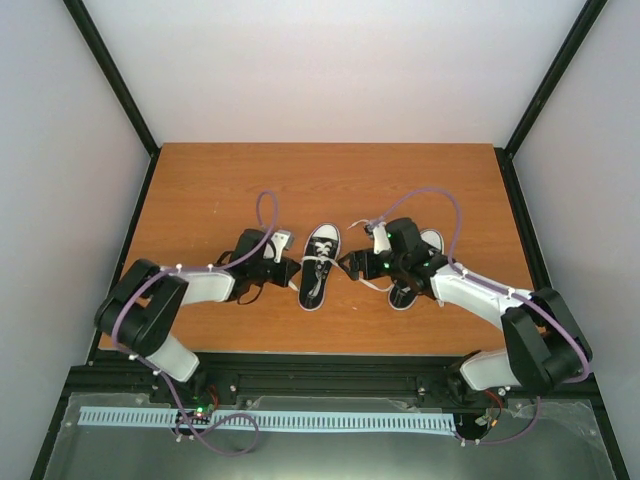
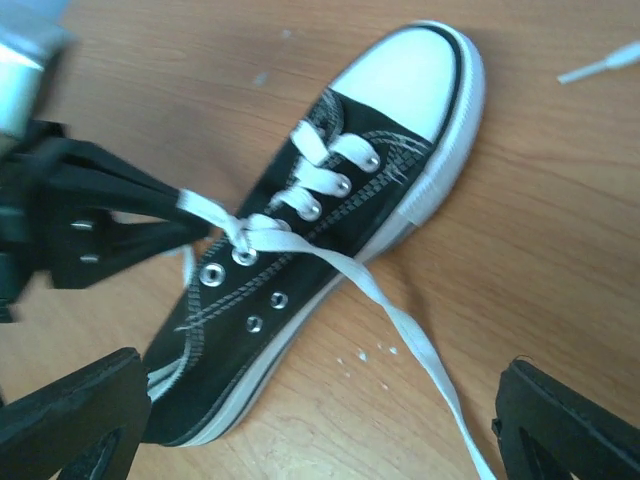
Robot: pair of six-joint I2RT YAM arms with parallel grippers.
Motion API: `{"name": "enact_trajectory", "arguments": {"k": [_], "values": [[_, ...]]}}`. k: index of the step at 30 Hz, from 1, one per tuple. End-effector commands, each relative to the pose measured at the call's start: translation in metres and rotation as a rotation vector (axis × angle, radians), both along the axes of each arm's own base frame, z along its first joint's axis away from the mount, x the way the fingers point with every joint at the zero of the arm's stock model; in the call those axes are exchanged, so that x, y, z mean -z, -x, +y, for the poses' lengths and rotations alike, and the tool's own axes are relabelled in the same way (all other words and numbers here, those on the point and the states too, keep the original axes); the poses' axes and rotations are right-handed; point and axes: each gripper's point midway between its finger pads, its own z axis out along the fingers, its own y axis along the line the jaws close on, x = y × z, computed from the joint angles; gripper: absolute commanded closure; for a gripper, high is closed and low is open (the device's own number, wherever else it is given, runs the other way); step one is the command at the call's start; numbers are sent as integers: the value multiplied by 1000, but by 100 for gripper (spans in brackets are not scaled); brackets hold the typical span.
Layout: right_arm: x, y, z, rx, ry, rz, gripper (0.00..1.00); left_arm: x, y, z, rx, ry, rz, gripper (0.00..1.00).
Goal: Tie the shoes
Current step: Wrap the shoelace around the shoelace.
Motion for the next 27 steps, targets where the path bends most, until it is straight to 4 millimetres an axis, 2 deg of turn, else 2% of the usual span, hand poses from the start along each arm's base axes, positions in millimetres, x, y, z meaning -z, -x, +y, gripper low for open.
{"name": "enact_trajectory", "arguments": {"k": [1,4,7,13,19,27], "values": [[18,-4,-24,172,177,-29,10,-56,-6,-3,-25,96,-142,99],[31,1,-31,198,295,-22,19,-76,-1,0,-34,123,-175,99],[48,6,-34,207,391,9,27,-86,3,1,-30,136,-182,99],[69,18,-30,201,483,30,36,-83,0,-5,-17,143,-160,99],[76,13,-46,288,570,35,49,-88,-5,-11,-6,167,-160,99],[95,16,-44,267,587,72,56,-88,-12,-18,-1,200,-172,99]]}}
